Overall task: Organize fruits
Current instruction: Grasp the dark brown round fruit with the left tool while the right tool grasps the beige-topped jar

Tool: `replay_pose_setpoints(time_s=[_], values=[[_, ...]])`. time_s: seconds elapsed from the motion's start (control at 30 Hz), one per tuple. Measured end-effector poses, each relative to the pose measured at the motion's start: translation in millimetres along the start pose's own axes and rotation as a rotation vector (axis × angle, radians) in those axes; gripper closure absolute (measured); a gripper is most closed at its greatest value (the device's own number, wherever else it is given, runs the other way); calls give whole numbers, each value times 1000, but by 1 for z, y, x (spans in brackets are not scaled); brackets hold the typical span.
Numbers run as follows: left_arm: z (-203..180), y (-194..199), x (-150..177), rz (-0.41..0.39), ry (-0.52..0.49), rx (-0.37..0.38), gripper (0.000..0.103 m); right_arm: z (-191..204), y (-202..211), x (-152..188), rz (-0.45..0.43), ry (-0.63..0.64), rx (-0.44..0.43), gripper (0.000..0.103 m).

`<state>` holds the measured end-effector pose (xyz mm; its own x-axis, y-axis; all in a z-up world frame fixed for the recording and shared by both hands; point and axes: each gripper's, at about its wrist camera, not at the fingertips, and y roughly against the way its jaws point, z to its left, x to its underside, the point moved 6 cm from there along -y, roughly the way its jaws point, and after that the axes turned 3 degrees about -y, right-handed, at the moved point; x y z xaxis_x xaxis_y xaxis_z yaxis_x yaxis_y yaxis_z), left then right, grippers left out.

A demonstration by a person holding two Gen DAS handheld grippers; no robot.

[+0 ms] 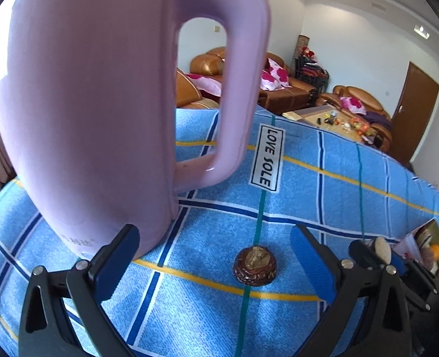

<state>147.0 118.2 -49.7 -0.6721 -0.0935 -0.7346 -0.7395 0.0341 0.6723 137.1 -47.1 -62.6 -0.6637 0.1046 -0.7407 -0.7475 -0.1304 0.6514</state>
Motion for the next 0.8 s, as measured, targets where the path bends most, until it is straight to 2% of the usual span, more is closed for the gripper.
replay_pose_setpoints(time_s=[0.1, 0.17, 0.27, 0.33, 0.4, 0.47, 0.53, 0.63, 0.7, 0.8], values=[[1, -2, -2, 6, 11, 36, 3, -5, 6, -2, -34, -19, 7, 68], [-3, -4, 0, 10, 1, 59, 13, -6, 7, -3, -41, -27, 2, 68], [-23, -10, 6, 30, -84, 92, 23, -6, 3, -4, -33, -33, -11, 68], [-39, -12, 10, 17, -174, 61, 24, -8, 4, -4, -31, -41, -19, 67], [-54, -13, 15, 5, -268, -6, 29, -10, 2, -2, -24, -44, -21, 67], [-60, -18, 20, 33, -302, 0, 31, -12, 1, -2, -18, -57, -22, 67], [-61, -22, 21, 62, -294, 25, 30, -14, 0, 0, -8, -61, -26, 67], [-57, -36, 26, 153, -258, 50, 41, -12, 0, 1, -5, -56, -25, 67], [-50, -39, 26, 166, -202, 92, 46, -12, 0, 0, -8, -52, -21, 67], [-48, -38, 24, 157, -190, 86, 59, -11, 0, 1, -7, -46, -19, 67]])
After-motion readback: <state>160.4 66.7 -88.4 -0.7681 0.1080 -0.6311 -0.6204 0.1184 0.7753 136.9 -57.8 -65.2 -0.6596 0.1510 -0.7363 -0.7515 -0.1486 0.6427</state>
